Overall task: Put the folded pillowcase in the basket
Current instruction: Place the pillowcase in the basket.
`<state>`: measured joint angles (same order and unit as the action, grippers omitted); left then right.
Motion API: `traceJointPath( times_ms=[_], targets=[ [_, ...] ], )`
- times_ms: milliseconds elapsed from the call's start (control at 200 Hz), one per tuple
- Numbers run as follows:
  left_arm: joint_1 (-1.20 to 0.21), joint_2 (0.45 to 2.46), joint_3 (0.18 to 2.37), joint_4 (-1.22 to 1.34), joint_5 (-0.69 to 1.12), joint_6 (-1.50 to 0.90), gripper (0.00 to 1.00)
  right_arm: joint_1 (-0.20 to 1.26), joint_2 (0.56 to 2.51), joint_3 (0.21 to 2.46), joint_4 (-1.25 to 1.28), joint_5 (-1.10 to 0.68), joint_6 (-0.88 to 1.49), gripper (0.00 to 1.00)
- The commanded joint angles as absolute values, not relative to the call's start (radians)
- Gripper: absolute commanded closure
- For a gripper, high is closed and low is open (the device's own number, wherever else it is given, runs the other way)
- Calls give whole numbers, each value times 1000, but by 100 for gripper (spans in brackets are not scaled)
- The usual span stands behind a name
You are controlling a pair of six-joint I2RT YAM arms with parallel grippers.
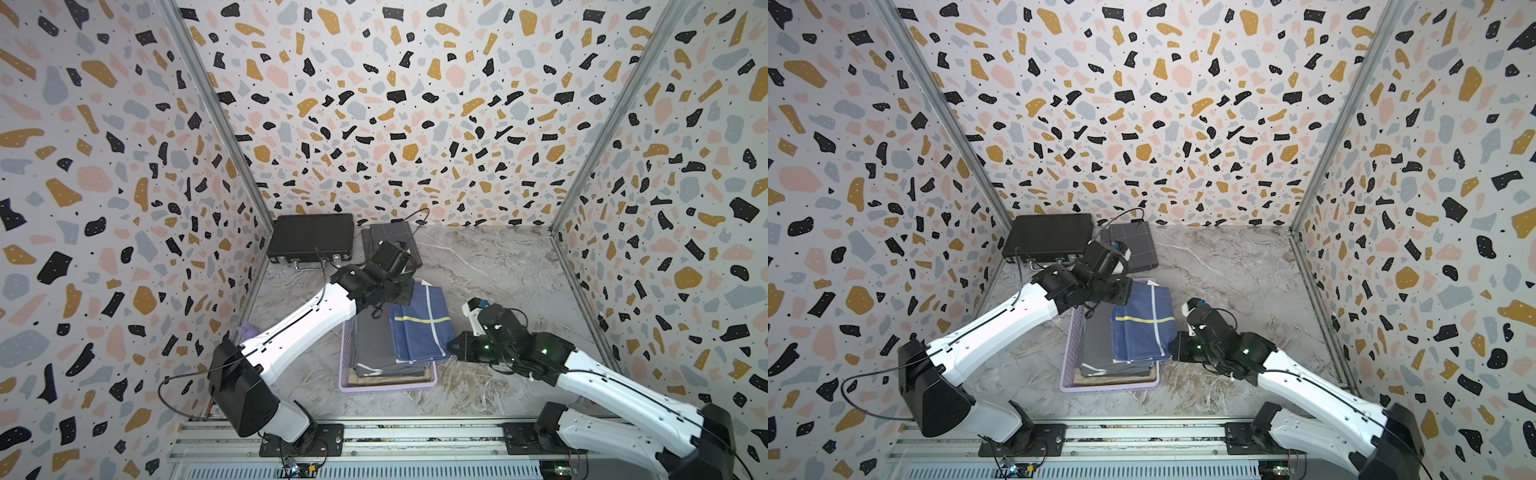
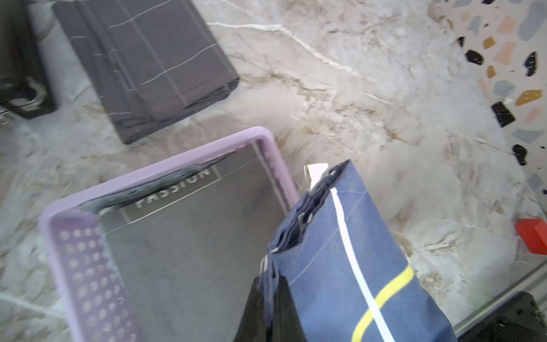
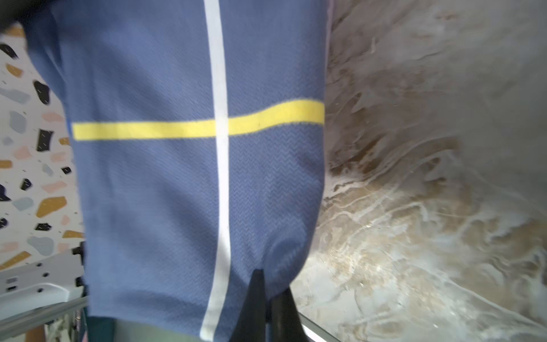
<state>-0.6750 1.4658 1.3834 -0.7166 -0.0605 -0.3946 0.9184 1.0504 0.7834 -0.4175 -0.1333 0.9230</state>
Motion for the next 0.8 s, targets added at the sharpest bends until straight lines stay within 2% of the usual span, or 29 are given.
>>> traceJointPath(
  times_ms=[0, 135, 285, 556, 776, 796],
  targets=[
    [-596, 1418, 1350, -714, -67, -330, 100, 972, 1157, 844, -329, -67, 893, 100],
    [-520, 1471, 1340, -714, -122, -257, 100, 986, 1273, 882, -296, -33, 863, 100],
    [-442, 1564, 1348, -682, -59, -236, 100, 987, 1365, 906, -254, -31, 857, 100],
    [-411, 1662, 1308, -604, -28, -233, 100, 1024, 1518, 936, -180, -59, 874, 100],
    [-412, 1699, 1275, -601, -55, -246, 100, 1044, 1565, 959, -173, -65, 879, 100],
    [-411, 1700, 1276, -606, -61, -252, 86, 1046, 1564, 961, -178, -61, 878, 97]
  ],
)
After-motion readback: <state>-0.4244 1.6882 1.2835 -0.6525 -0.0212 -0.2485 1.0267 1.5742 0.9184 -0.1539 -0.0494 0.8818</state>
